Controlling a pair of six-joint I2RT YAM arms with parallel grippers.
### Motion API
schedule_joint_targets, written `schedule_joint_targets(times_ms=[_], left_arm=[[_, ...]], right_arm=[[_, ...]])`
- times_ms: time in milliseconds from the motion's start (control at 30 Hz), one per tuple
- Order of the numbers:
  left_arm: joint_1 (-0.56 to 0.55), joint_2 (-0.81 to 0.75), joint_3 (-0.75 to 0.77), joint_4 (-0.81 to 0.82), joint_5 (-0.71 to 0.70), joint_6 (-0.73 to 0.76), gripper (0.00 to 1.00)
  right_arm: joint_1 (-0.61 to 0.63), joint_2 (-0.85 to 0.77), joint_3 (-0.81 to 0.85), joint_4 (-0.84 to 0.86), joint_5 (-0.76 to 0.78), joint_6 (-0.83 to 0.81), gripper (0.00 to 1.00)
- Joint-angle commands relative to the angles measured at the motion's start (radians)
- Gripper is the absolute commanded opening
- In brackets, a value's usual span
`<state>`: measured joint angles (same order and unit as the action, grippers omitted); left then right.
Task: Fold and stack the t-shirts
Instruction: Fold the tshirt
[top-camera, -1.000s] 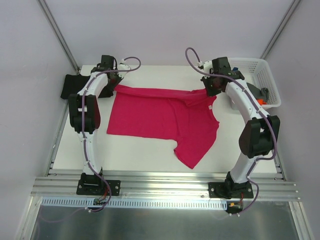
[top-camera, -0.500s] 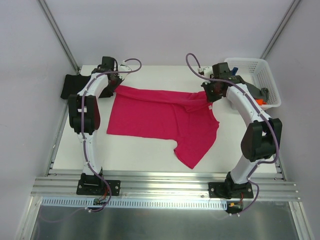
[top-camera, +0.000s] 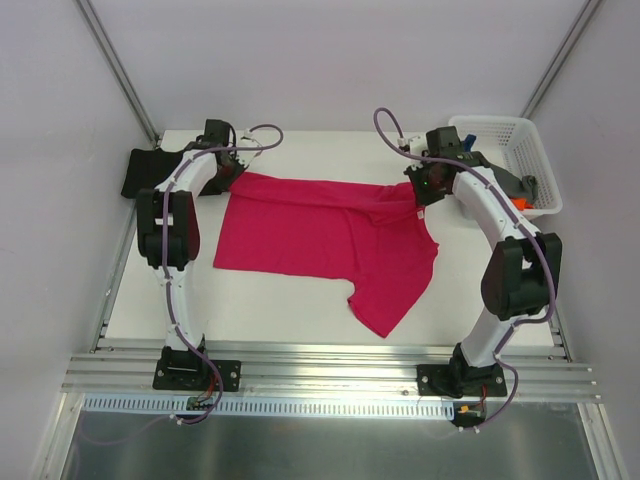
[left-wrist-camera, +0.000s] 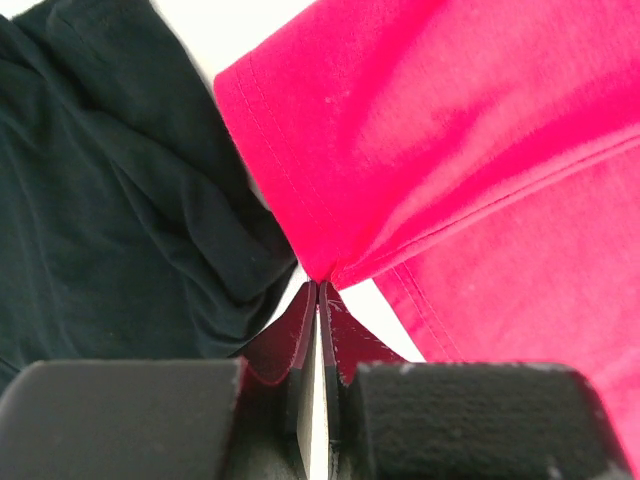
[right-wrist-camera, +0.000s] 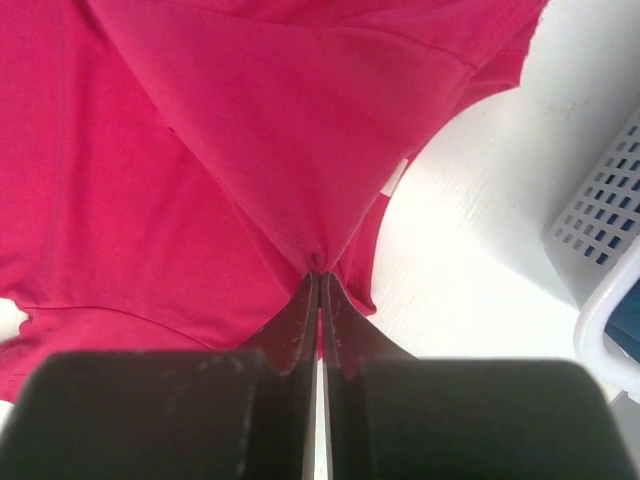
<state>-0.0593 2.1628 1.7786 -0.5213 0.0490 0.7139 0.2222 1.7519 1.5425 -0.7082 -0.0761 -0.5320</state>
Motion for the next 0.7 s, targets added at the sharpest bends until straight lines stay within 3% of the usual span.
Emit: schedule_joint_targets(times_ms=[0, 667], left_arm=[[-0.007, -0.098, -0.011, -0.002, 0.029, -0.014, 0.00], [-0.020, -0.116, -0.064, -0.002, 0.032, -0.033, 0.00]], right_arm=[[-0.030, -0.003, 0.019, 0.012, -0.011, 0.000, 0.01], [-0.044, -0.012, -0.018, 0.015, -0.025, 0.000, 0.01]])
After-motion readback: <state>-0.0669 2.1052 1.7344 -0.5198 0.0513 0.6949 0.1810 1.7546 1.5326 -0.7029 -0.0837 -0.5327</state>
